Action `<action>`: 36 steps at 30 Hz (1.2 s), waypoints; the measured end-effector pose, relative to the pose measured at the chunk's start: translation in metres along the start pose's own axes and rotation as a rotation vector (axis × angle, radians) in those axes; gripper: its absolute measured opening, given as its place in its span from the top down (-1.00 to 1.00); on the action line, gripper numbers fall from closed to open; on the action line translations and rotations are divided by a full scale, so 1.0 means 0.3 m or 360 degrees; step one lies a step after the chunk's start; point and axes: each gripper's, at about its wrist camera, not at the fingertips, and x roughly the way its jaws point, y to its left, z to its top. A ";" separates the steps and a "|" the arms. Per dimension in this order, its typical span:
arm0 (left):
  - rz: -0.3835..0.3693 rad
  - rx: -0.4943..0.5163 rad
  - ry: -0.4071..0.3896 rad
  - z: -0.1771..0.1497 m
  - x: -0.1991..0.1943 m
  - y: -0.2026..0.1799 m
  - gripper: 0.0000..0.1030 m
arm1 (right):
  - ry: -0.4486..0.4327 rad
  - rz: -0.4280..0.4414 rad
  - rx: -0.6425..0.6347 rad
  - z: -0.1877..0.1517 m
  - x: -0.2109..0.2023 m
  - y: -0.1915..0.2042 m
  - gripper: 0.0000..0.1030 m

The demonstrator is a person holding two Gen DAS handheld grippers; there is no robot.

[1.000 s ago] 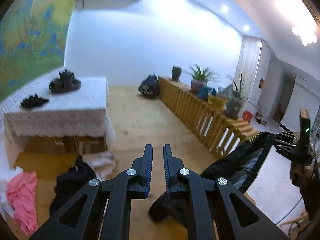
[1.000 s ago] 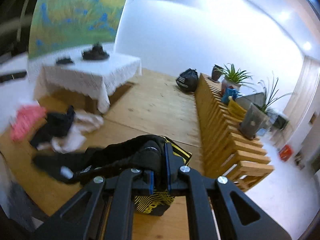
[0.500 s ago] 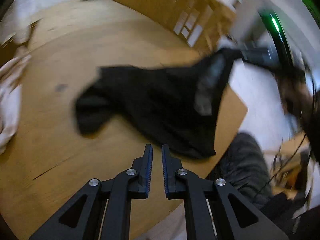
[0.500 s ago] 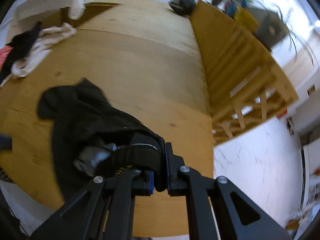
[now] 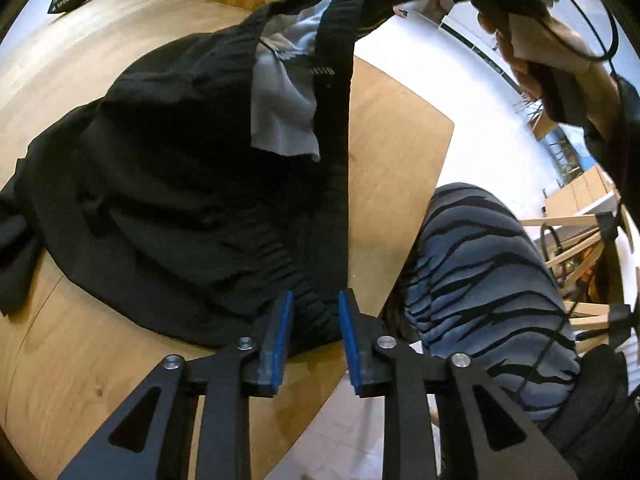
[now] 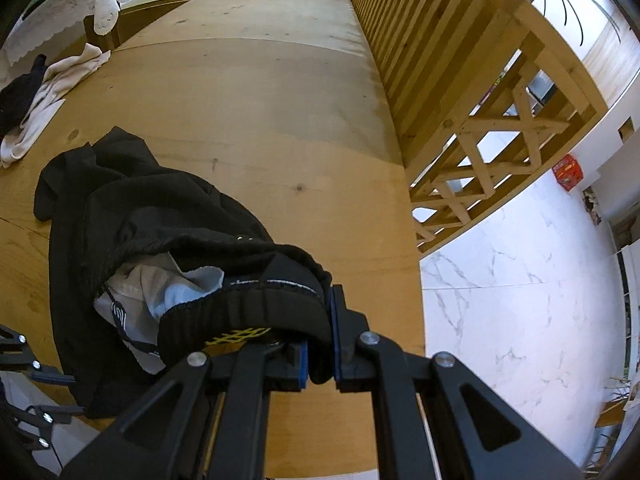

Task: Fold clothes
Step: 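Lift the black shorts with both grippers and shake them out in the air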

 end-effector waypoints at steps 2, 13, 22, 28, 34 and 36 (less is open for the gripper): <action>0.0038 0.0009 0.0023 -0.004 0.012 -0.007 0.51 | -0.0001 0.0017 0.0010 0.001 0.005 0.001 0.84; 0.0349 -0.0075 0.0053 -0.040 0.018 -0.037 0.03 | -0.0034 0.0037 -0.0021 0.006 -0.018 0.040 0.84; 0.0295 -0.0156 -0.0081 -0.086 -0.042 0.046 0.62 | -0.0031 0.0019 -0.0008 -0.007 -0.043 0.037 0.84; 0.0280 -0.0408 -0.0251 -0.118 -0.196 0.188 0.62 | -0.0042 0.0021 -0.0027 -0.019 -0.070 0.071 0.84; 0.0336 -0.0610 -0.0575 -0.149 -0.493 0.334 0.62 | -0.0098 0.0044 -0.0065 -0.008 -0.117 0.129 0.85; 0.0333 -0.0658 -0.0683 -0.149 -0.605 0.383 0.62 | -0.0116 0.0051 -0.0085 0.005 -0.140 0.149 0.86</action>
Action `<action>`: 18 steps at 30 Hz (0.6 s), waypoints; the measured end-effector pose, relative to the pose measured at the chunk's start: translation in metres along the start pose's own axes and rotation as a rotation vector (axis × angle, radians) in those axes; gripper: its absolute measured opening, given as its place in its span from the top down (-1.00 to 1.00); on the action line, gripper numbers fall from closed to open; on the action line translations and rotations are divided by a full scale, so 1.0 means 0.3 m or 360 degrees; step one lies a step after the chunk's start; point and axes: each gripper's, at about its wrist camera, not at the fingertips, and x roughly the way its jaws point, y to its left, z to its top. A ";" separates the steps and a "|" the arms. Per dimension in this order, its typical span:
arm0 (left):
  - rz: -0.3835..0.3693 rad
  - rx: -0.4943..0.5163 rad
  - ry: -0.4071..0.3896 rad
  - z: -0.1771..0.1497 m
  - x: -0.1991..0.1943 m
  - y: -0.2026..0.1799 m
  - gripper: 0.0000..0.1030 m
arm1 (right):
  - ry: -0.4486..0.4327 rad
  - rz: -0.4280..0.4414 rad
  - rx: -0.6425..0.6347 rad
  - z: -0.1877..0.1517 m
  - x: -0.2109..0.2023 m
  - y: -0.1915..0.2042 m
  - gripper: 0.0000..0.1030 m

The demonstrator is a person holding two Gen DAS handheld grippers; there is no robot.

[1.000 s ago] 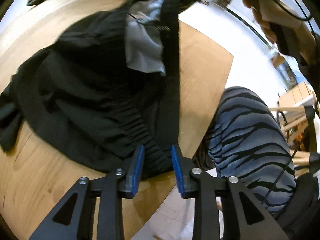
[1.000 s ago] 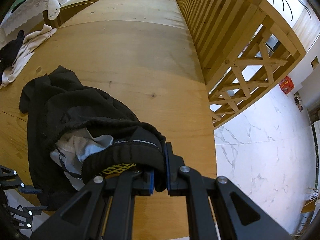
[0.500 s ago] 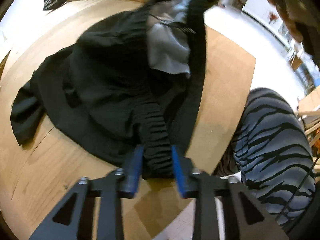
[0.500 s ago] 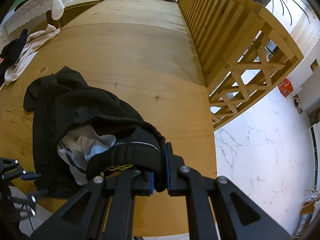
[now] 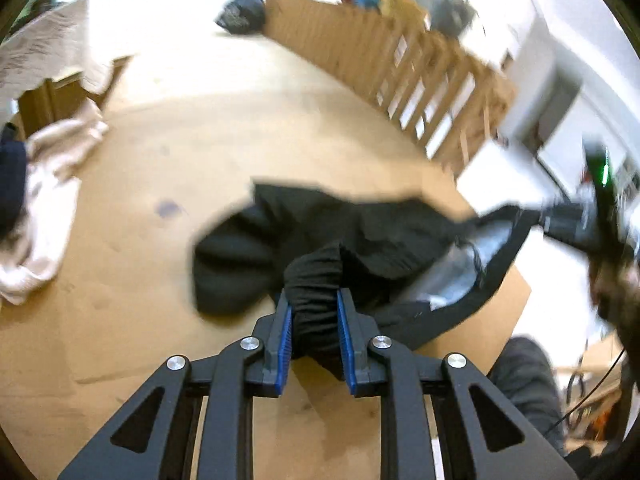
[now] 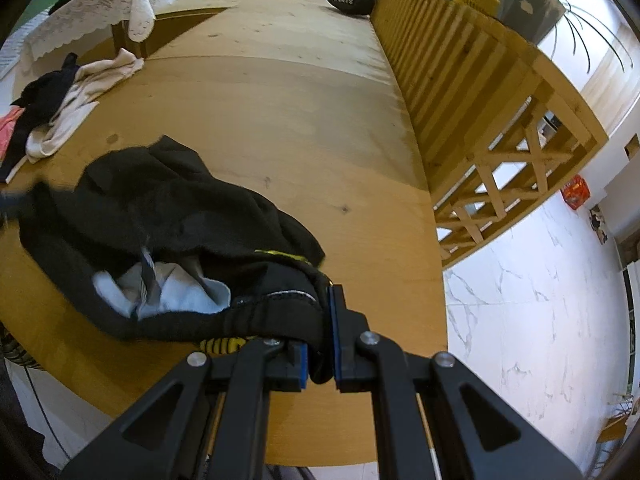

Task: Fold clothes
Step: 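Lift the black shorts with both grippers and shake them out in the air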

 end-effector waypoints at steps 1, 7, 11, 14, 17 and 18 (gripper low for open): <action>-0.0008 -0.0022 -0.0047 0.045 -0.028 0.031 0.62 | -0.0012 0.0001 -0.0014 0.011 -0.014 0.011 0.87; -0.0009 -0.0041 -0.0398 0.245 -0.186 0.091 0.62 | -0.0226 -0.0048 -0.0067 0.162 -0.218 0.036 0.87; -0.0024 -0.0005 -0.0610 0.331 -0.404 0.076 0.62 | -0.0459 -0.0101 -0.0092 0.271 -0.467 0.045 0.87; -0.0018 0.0048 -0.0748 0.368 -0.574 0.053 0.62 | -0.0607 -0.0124 -0.0107 0.321 -0.645 0.056 0.87; -0.0017 0.0089 -0.0855 0.410 -0.733 0.041 0.62 | -0.0726 -0.0142 -0.0130 0.355 -0.796 0.077 0.87; -0.0022 0.0096 -0.0876 0.423 -0.778 0.041 0.62 | -0.0757 -0.0145 -0.0141 0.364 -0.838 0.089 0.87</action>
